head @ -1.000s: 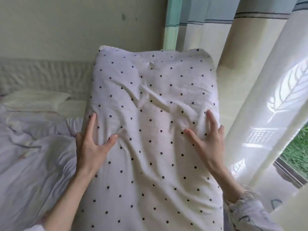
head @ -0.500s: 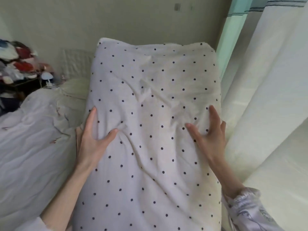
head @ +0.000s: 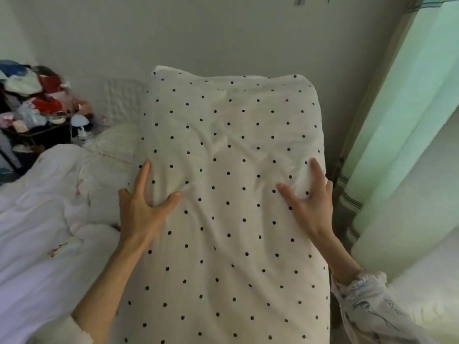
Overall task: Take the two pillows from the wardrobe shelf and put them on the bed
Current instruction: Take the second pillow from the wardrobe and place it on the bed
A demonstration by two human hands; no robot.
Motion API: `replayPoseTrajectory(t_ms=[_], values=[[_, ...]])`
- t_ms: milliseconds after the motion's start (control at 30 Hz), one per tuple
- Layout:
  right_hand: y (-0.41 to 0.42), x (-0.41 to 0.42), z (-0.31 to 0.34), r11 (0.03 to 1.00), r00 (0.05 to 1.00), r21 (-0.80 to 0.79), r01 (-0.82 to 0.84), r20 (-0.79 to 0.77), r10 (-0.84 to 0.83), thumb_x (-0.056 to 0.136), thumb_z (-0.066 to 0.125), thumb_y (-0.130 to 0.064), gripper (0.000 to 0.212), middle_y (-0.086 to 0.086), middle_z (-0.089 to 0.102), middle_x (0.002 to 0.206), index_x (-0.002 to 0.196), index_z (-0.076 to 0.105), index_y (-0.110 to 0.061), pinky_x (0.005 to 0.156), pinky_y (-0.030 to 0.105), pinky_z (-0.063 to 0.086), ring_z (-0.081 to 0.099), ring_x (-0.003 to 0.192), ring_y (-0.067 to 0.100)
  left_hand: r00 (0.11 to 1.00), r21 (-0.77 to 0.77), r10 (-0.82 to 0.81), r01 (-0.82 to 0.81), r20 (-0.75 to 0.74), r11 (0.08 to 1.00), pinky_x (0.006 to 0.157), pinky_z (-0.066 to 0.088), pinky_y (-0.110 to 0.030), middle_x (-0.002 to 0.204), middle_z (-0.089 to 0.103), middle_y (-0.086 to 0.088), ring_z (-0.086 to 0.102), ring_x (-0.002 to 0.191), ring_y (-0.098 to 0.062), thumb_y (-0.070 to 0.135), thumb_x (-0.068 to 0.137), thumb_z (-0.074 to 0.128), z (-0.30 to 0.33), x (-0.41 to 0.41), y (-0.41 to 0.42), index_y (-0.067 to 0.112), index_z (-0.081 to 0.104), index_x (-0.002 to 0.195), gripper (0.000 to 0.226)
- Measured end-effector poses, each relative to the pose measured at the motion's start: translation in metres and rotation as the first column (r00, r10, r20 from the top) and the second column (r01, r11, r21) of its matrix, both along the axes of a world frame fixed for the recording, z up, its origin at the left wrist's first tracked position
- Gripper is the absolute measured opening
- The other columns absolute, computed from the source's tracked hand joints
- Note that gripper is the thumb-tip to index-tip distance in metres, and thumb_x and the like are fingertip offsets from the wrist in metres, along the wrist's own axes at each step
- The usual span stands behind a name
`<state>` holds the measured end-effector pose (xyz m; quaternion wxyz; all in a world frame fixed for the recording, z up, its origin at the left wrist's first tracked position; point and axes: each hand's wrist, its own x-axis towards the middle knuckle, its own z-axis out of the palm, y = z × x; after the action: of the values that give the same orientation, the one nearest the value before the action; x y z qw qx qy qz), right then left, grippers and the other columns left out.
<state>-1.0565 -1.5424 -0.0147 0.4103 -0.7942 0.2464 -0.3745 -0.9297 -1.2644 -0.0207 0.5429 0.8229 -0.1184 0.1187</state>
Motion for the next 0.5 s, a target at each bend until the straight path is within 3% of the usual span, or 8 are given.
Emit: replayPoseTrajectory(t_ms=[200,500], values=[[-0.098,0.099,0.001,1.0,1.0,0.015,0.02,0.02,-0.02,0.056,0.063,-0.076,0.088,-0.013,0.032,0.119,0.13,0.018,-0.056,0.08,0.03,0.035,0.041,0.101,0.009,1.0,0.024,-0.005,0.005,-0.018,1.0,0.099,0.039,-0.041,0.111,0.032,-0.002,0.041,0.102,-0.019,0.056,0.067,0.071,0.006,0.1,-0.097,0.071,0.015,0.126,0.083],[-0.253,0.238,-0.016,0.998,0.998,0.024,-0.059,0.013,0.059,0.058,0.07,-0.065,0.084,-0.012,0.036,0.12,0.128,0.024,-0.051,0.083,0.032,0.037,0.042,0.105,0.009,0.995,0.028,0.083,-0.081,-0.06,0.996,0.091,0.033,-0.034,0.116,0.027,0.0,0.036,0.102,-0.017,0.06,0.066,0.069,-0.017,0.214,-0.245,0.072,0.013,0.125,0.083]])
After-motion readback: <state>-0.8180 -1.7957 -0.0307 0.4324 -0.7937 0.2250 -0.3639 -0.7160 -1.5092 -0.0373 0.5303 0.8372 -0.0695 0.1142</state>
